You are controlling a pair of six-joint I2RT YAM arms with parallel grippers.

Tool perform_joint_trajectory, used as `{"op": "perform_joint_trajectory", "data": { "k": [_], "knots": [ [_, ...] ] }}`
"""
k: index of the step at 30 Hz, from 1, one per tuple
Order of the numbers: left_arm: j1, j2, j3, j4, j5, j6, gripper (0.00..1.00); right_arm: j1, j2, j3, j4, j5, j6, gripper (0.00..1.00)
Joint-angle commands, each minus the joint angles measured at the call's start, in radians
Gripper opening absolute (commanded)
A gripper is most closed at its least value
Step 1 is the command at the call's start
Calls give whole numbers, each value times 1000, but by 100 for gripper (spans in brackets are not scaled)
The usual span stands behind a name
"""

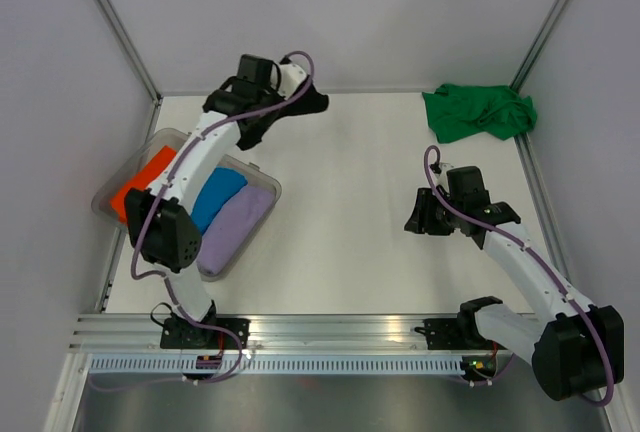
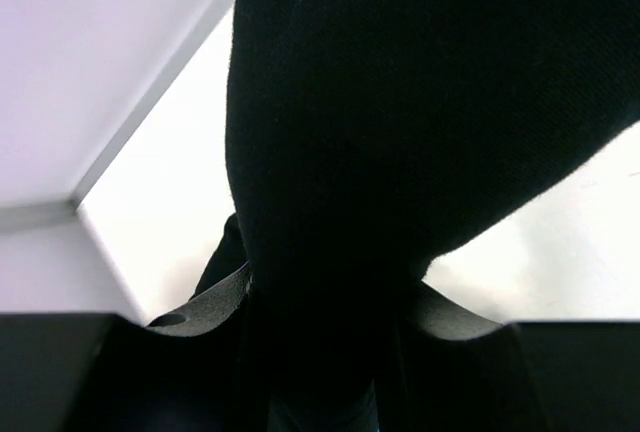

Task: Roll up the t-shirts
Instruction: Place the rolled tshirt into the container

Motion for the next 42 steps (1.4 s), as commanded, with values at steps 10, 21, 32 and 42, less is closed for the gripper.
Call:
{"op": "perform_joint_trajectory", "data": {
  "k": [10,21,32,42],
  "knots": [
    [597,-329,-227,-12,-108,207,2,-5,45,-22,79,-12,-10,49],
    [677,-280,-549,140,-91,193,2,-5,43,-36,70,-9,-24,49],
    [679,-312,-733,123,63,158,19,-5,33,-50,76,6,-25,49],
    [706,-295,-675,15,129,75,62,-5,43,-39,59,6,-47,50]
  ]
}}
